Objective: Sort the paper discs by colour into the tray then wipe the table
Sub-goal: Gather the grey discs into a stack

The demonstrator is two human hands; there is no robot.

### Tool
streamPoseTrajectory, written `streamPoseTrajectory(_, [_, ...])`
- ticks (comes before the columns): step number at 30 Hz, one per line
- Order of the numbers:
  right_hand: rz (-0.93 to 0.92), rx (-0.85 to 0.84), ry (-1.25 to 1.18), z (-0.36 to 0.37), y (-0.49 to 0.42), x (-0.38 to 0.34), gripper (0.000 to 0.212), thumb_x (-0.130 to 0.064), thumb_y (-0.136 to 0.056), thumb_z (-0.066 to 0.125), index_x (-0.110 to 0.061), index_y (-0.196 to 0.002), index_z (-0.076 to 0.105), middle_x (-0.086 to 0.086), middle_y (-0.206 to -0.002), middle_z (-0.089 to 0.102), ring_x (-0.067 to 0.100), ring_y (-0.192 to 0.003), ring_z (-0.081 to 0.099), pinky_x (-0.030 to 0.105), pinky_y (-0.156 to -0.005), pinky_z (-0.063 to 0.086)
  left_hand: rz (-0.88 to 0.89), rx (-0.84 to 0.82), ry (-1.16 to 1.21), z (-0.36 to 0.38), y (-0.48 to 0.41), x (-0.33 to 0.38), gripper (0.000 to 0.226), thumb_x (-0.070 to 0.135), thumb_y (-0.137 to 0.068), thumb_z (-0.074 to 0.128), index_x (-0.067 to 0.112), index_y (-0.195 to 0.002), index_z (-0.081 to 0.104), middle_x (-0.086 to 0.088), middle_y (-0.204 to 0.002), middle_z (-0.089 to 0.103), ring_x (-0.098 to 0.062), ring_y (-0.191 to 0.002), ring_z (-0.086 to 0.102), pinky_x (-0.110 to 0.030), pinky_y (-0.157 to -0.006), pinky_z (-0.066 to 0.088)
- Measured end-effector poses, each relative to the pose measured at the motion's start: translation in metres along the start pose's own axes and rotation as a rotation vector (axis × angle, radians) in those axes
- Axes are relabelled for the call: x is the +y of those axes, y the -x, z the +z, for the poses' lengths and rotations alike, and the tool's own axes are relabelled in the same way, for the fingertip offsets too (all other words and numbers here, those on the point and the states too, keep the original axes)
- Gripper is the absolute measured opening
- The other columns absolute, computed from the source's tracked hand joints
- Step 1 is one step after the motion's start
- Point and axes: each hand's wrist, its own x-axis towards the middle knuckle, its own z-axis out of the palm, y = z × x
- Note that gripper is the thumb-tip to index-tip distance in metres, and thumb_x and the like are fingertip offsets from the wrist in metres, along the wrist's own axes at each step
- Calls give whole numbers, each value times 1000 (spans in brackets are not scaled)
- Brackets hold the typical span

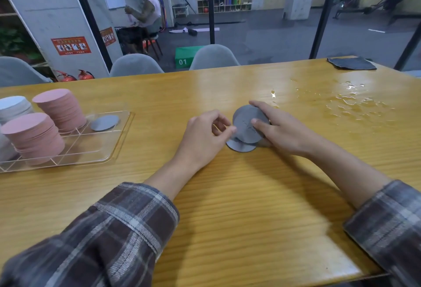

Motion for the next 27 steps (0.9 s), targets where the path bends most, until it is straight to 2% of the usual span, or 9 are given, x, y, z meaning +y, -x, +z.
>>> streamPoseTrajectory(2, [-7, 28, 57, -2, -1, 1, 50, -26, -109, 43, -23, -158, 32, 4, -142, 52, 20, -121, 48, 6, -77, 39, -15, -112, -118, 2, 3, -3, 31, 47, -83, 83, 25, -103, 73, 12, -93, 67, 0, -78, 58, -17, -73, 47])
streamPoseTrajectory(5, [-14, 46, 157, -4, -2, 2, 52, -25, -110, 39, -21, -161, 27, 10, -146, 52, 27, -131, 46, 27, -95, 34, -36, -209, -187, 2, 4, -2, 41, 55, -80, 83, 30, -112, 74, 11, -104, 61, -3, -92, 56, -25, -83, 48])
streamPoseTrajectory(9, [-30, 15, 240, -3, -2, 3, 55, -25, -111, 36, -18, -163, 19, 9, -157, 43, 27, -144, 37, 30, -110, 29, -67, -251, -138, -7, 1, -2, 27, 46, -81, 85, 32, -103, 77, 10, -103, 63, 2, -90, 56, -13, -74, 40])
streamPoseTrajectory(11, [-44, 14, 260, -2, -2, 3, 56, -25, -111, 37, -17, -163, 18, 8, -160, 39, 26, -147, 33, 29, -112, 26, -73, -276, -105, -11, 1, -4, 27, 41, -83, 85, 33, -108, 76, 11, -103, 65, -1, -90, 58, -12, -73, 40])
streamPoseTrajectory(14, [-50, 25, 249, -1, -3, 4, 55, -25, -111, 37, -17, -163, 19, 8, -159, 40, 27, -146, 35, 29, -111, 27, -73, -336, -73, -16, 0, -4, 43, 33, -86, 84, 34, -126, 69, 14, -108, 68, -3, -91, 59, -10, -76, 40])
streamPoseTrajectory(18, [-32, 56, 186, -1, -5, 7, 54, -28, -110, 40, -19, -161, 25, 8, -155, 46, 27, -141, 40, 28, -103, 31, -123, -413, 39, -22, -3, -3, 54, 18, -84, 86, 29, -134, 67, 13, -107, 65, -7, -93, 62, -11, -82, 46])
streamPoseTrajectory(22, [-35, 73, 139, 2, -3, 7, 51, -30, -109, 44, -20, -158, 34, 7, -143, 55, 27, -129, 49, 32, -97, 39, -116, -349, 165, -24, -2, -3, 45, 5, -82, 83, 28, -120, 74, 7, -101, 59, -4, -78, 59, -17, -71, 51])
streamPoseTrajectory(25, [-28, 79, 74, 4, -3, 6, 49, -31, -107, 46, -23, -156, 39, 4, -138, 58, 25, -119, 57, 38, -99, 50, -123, -228, 179, -23, -2, -5, 35, 10, -84, 83, 33, -109, 76, 7, -103, 63, -11, -80, 64, -29, -81, 59])
streamPoseTrajectory(27, [-5, 74, -13, 7, -5, 6, 47, -29, -107, 48, -26, -153, 42, 5, -129, 60, 16, -92, 67, 27, -75, 57, -138, -191, 176, -22, -2, -7, 32, 12, -86, 81, 34, -108, 74, 9, -108, 68, -16, -83, 67, -31, -84, 60])
